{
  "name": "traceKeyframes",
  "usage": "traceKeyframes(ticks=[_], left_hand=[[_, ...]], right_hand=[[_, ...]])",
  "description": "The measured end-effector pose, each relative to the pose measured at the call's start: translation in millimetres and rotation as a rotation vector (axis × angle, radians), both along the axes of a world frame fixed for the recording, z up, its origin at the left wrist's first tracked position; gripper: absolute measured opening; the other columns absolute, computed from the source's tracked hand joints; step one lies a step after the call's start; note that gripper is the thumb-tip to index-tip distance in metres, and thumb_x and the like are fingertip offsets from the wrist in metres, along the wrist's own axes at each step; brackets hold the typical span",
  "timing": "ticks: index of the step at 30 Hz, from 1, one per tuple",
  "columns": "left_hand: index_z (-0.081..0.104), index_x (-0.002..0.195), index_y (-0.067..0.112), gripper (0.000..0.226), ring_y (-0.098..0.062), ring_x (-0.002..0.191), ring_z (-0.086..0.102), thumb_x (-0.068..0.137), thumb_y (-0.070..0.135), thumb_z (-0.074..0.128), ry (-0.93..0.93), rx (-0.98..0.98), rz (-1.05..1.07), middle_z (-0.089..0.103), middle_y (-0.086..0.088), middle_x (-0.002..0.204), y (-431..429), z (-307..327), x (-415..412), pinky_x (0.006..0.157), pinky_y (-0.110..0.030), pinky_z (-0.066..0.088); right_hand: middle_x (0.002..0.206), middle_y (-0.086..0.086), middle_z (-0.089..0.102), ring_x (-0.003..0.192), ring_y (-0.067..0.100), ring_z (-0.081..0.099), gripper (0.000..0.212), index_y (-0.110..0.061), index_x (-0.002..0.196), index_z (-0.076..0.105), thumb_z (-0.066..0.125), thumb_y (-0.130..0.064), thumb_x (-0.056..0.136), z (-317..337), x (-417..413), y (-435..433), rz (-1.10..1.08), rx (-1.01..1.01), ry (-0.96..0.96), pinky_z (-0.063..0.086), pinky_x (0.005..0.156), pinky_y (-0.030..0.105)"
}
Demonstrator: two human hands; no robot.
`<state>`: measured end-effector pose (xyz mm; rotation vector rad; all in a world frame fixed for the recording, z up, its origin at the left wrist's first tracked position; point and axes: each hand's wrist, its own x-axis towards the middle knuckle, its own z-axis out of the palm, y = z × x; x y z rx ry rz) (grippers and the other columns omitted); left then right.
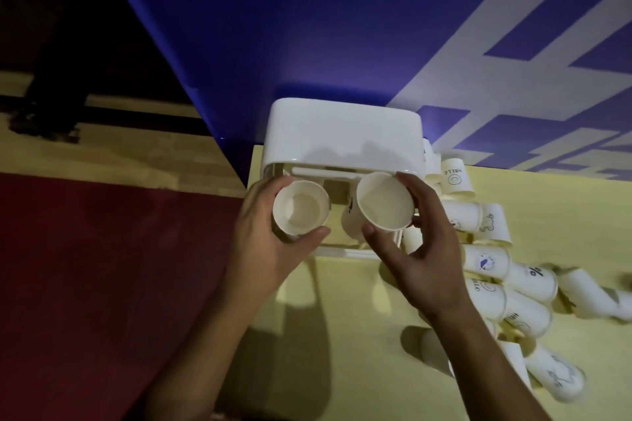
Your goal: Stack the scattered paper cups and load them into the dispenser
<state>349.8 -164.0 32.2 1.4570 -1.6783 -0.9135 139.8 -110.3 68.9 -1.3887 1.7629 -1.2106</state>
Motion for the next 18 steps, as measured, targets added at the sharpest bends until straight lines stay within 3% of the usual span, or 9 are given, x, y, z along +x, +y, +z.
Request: traceKeyframes(ticks=[3,7,9,12,15,18], left_hand=[[0.061,0.130,0.024,0.073,-0.002,0.117,0.054,0.066,0.030,0.095,-0.018,0.048,-0.034,0.059,0.009,0.128,-1.2,-11.8,-3.2,0.093,-0.020,0.048],[0.057,0.137,0.029,0.077,0.007,0.113,0.049,0.070,0.035,0.093,-0.084,0.099,-0.070,0.060,0.015,0.132,-2.3,-24.4,-7.4,0.088,0.001,0.036],[0.054,0.139,0.033,0.079,0.008,0.108,0.050,0.071,0.037,0.092,-0.108,0.123,-0.053,0.060,0.021,0.129,-2.0,-26.6,-9.3,0.083,0.005,0.033],[0.045,0.136,0.036,0.084,0.002,0.098,0.056,0.068,0.036,0.094,-0.096,0.158,0.002,0.060,0.020,0.116,1.8,-33.6,-11.0,0.070,0.004,0.036],[0.045,0.138,0.026,0.088,-0.017,0.106,0.067,0.066,0.037,0.094,-0.104,0.199,0.050,0.069,0.006,0.122,4.7,-42.0,-9.8,0.065,-0.006,0.037],[0.051,0.139,0.026,0.084,-0.002,0.100,0.060,0.068,0.038,0.094,-0.093,0.178,0.032,0.065,0.015,0.120,2.9,-44.5,-6.8,0.068,0.002,0.039]], right_hand=[[0.138,-0.023,0.057,0.129,0.008,0.055,0.067,-0.031,0.138,0.053,0.081,-0.036,0.078,-2.5,-0.4,1.6,-0.028,-0.001,0.020,0.049,0.089,0.018],[0.142,-0.020,0.056,0.131,0.009,0.055,0.072,-0.028,0.142,0.052,0.082,-0.040,0.078,-6.9,-3.4,5.2,-0.045,0.022,0.047,0.052,0.092,0.026],[0.143,-0.021,0.056,0.131,0.006,0.055,0.074,-0.026,0.143,0.052,0.083,-0.040,0.077,-9.3,-3.4,7.8,-0.046,0.031,0.069,0.052,0.093,0.023],[0.139,-0.024,0.056,0.126,0.004,0.057,0.072,-0.033,0.140,0.052,0.084,-0.039,0.076,-12.0,-0.5,11.8,-0.036,0.024,0.082,0.050,0.091,0.017],[0.138,-0.019,0.059,0.123,0.005,0.058,0.073,-0.031,0.140,0.052,0.085,-0.039,0.075,-16.9,3.9,14.6,-0.033,0.034,0.083,0.048,0.091,0.014],[0.137,-0.019,0.059,0.121,0.005,0.059,0.074,-0.024,0.139,0.054,0.086,-0.038,0.075,-24.0,9.0,15.1,-0.013,0.033,0.094,0.049,0.092,0.016]])
